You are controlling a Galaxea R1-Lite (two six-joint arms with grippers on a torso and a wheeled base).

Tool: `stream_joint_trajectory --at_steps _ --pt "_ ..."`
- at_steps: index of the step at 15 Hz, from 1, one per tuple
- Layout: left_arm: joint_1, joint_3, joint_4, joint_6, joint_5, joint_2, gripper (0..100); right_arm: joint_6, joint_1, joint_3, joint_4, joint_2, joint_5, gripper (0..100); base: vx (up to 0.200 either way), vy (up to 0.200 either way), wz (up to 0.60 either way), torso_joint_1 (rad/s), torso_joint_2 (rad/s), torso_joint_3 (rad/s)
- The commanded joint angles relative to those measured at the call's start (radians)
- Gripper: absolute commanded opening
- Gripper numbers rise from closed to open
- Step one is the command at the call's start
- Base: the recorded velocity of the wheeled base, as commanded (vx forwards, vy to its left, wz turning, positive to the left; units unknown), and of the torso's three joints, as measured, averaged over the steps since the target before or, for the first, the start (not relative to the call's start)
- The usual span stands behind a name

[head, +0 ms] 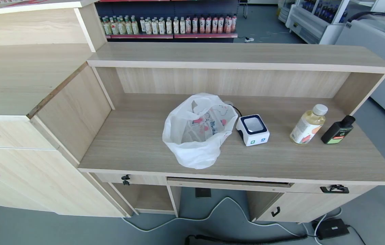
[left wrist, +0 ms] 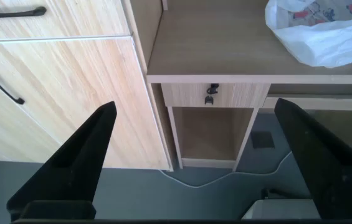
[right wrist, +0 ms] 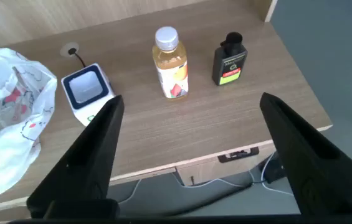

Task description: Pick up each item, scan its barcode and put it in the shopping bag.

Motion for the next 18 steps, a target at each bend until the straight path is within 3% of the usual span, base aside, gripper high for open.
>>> stream_joint_trajectory --at_steps 1,6,12,15,18 --pt "0.0 0.0 0.0 0.0 0.001 0.0 100 -0.073 -0.058 0.048 -0.143 0.292 0.008 100 0.0 0.0 0.0 0.0 0.0 0.0" --pt "0.0 0.0 0.0 0.0 0.001 0.0 100 -0.126 -0.102 0.071 -0.272 0.49 -0.007 100 0.0 0.0 0.0 0.0 0.0 0.0" --pt "0.0 0.0 0.0 0.0 0.001 0.0 100 -0.109 -0.125 0.061 -0.715 0.861 0.128 100 0.0 0.0 0.0 0.0 0.0 0.0" --pt "0.0 0.0 0.0 0.0 0.001 0.0 100 -0.116 -0.124 -0.019 -0.809 0.968 0.205 100 0.0 0.0 0.0 0.0 0.0 0.0" --pt "0.0 0.0 0.0 0.0 0.001 0.0 100 -0.111 -0.098 -0.139 -0.799 1.033 0.217 100 0.0 0.0 0.0 0.0 0.0 0.0"
